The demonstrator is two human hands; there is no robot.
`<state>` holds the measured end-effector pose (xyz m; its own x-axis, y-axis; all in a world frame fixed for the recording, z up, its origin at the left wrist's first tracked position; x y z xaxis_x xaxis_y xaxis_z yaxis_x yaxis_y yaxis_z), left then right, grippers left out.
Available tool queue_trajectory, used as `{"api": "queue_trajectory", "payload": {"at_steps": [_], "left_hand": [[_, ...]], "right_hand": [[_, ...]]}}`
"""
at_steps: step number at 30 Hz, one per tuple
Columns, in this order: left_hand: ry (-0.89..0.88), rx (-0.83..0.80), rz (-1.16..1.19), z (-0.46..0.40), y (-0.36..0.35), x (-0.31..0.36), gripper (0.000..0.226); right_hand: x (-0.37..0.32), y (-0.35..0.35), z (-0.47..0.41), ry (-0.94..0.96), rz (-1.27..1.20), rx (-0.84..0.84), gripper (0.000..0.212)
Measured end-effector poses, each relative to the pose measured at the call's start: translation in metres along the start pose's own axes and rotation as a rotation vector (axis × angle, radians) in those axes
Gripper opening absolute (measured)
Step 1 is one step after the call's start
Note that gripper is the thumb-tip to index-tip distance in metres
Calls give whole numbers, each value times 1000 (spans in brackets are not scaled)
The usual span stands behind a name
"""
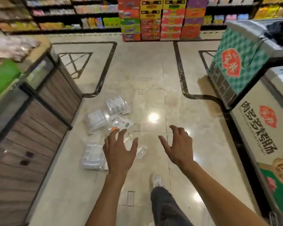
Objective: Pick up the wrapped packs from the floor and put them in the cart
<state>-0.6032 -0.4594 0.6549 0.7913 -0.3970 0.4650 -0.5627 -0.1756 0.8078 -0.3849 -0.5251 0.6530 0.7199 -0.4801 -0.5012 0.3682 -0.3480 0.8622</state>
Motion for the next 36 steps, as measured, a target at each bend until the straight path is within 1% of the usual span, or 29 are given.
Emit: {"api": "queue_trajectory", "payload": {"at_steps": [3,5,10,13,16,20,25,29,31,33,36], "left_hand": [[40,19,-50,-39,-12,-39,54],[62,3,-67,-68,-25,-65,52],[130,-120,-150,-135,-78,-136,56],[143,-180,-183,-171,-126,-181,55],[137,-262,-189,-195,-191,-226,57],[99,-422,-166,-200,-311,-300,58],[11,-627,-168,-168,-475,-418,67],[-40,-833,-245,-137,-591,-511,72],[14,-941,-243,-123,-636,-548,79],[112,-1020,-191,-107,-669,-579,91],[274,-1040,10,-90,-695,-606,108]], "right_hand": [[-30,-41,-49,47,-20,-43,58],[-46,-69,-85,66,-43,-63,57],[-68,-149,-168,25,-65,-170,58],[-65,-210,-199,-30,-56,-188,56],[-55,-282,-214,-152,-76,-202,55],[-20,-410,-206,-377,-75,-292,57],[48,-597,-177,-615,-63,-407,63],[102,-736,-156,-798,-78,-524,74],[120,-791,-145,-893,-105,-597,84],[132,-832,-137,-977,-137,-632,92],[140,-862,-136,-1064,-210,-556,101]]}}
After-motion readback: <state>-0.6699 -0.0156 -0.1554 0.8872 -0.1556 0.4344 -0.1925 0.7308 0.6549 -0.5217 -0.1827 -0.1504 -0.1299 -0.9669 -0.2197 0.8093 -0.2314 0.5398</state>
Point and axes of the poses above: each hand's wrist, its own z-axis away from the middle knuckle, its own y-axis out of the back of the hand, x = y × z, the point moved 1 cm from there along -z, towards the middle knuckle, and after that the axes turned 10 degrees about -y, right-handed, at the moved point
